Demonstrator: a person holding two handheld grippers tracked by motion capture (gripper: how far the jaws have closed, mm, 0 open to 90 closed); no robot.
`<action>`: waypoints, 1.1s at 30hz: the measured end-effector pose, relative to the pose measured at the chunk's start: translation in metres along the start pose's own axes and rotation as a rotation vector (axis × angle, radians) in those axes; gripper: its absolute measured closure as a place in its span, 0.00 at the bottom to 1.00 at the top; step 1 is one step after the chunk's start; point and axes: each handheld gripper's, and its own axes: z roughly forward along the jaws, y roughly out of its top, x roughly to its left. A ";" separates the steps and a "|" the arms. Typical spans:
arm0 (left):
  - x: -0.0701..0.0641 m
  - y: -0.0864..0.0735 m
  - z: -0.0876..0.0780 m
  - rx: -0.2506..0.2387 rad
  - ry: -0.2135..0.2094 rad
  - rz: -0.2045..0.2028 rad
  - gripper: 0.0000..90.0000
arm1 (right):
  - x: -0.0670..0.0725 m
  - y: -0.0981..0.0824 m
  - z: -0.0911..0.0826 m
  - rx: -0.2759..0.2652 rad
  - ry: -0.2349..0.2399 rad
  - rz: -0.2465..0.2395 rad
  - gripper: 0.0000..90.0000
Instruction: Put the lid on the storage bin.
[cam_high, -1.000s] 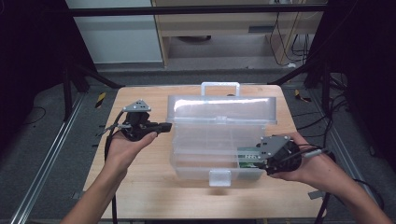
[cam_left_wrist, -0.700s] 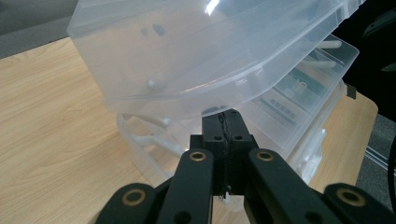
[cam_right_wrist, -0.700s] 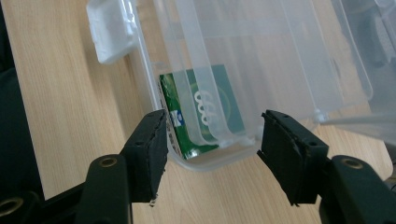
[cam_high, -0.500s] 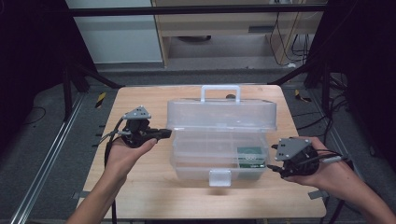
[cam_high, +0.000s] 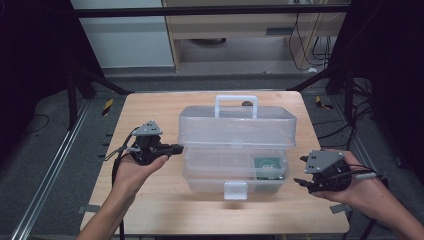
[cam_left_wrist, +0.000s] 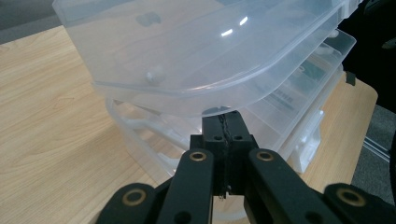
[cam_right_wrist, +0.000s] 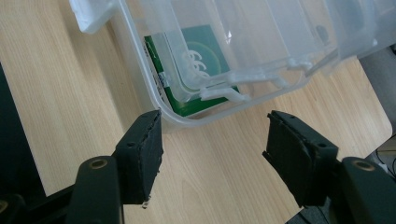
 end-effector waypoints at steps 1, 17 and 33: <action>0.000 -0.001 0.000 0.000 -0.002 -0.001 1.00 | 0.000 -0.001 0.001 0.000 0.001 0.002 0.40; 0.001 -0.022 -0.001 -0.003 0.003 -0.016 1.00 | 0.002 -0.010 0.012 0.016 0.004 0.030 0.39; -0.004 -0.033 0.003 0.000 0.015 0.000 1.00 | 0.005 -0.023 0.026 0.034 -0.026 0.081 0.28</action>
